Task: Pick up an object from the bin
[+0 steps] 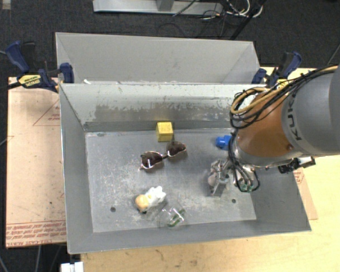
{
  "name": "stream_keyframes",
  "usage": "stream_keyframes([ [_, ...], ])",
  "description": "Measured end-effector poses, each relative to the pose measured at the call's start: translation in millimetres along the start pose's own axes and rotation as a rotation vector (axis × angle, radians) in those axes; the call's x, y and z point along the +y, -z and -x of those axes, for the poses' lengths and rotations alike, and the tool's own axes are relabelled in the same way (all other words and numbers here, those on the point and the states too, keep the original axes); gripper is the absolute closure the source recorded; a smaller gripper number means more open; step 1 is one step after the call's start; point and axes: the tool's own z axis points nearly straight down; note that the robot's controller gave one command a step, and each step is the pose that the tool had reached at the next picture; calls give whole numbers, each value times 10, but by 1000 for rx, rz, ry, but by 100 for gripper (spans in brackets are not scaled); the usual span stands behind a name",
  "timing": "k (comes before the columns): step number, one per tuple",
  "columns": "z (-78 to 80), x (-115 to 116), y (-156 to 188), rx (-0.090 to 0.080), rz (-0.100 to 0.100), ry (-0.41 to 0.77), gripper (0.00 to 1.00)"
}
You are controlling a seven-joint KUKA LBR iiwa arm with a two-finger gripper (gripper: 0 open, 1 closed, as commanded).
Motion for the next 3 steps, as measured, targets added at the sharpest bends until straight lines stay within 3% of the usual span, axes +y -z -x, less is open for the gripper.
stream_keyframes([
  [3,-21,3,287,14,0,0,100],
])
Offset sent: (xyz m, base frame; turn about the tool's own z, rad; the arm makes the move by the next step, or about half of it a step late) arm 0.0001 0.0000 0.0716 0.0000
